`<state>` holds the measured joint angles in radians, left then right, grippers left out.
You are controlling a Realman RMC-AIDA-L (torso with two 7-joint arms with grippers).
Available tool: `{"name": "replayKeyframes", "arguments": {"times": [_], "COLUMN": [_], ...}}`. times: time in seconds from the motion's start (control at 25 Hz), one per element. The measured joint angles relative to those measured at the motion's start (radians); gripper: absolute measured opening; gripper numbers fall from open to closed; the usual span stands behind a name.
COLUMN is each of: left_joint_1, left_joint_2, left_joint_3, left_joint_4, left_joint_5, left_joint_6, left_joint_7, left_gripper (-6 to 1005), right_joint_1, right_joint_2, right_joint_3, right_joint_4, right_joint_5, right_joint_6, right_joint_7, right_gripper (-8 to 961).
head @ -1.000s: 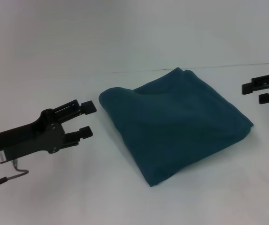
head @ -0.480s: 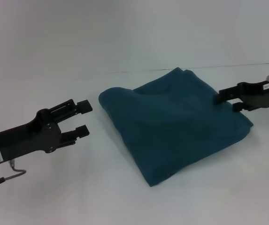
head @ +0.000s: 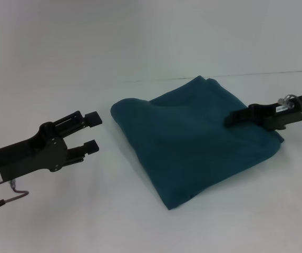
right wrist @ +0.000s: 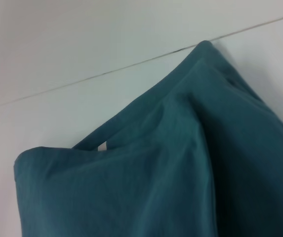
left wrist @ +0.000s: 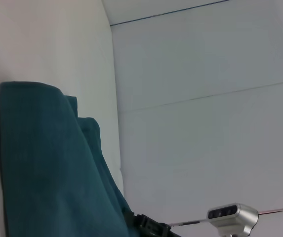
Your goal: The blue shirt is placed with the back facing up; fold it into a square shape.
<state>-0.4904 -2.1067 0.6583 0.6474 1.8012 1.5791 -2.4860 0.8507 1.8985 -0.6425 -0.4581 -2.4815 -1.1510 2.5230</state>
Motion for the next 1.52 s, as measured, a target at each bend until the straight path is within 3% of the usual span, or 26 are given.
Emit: {"name": "replayKeyframes", "arguments": {"times": [0.36,1.52], "left_joint_1": [-0.003,-0.012], "left_joint_2": [-0.001,-0.004], "left_joint_3": [0.000,-0.013], "left_joint_4": [-0.002,-0.005], "left_joint_5": [0.000,-0.003], "left_joint_6": [-0.004,-0.027], "left_joint_7": [0.003,0.010], "left_gripper": [908,908], "right_joint_1": [0.005,0.025], "right_joint_2": [0.036,0.093], "right_joint_3": [-0.004,-0.044], "right_joint_4": [0.004,0.008], "right_joint_5": [0.012,0.025], "right_joint_6": [0.066,0.114], "right_joint_7": [-0.044,-0.102], "right_gripper": [728,719]}}
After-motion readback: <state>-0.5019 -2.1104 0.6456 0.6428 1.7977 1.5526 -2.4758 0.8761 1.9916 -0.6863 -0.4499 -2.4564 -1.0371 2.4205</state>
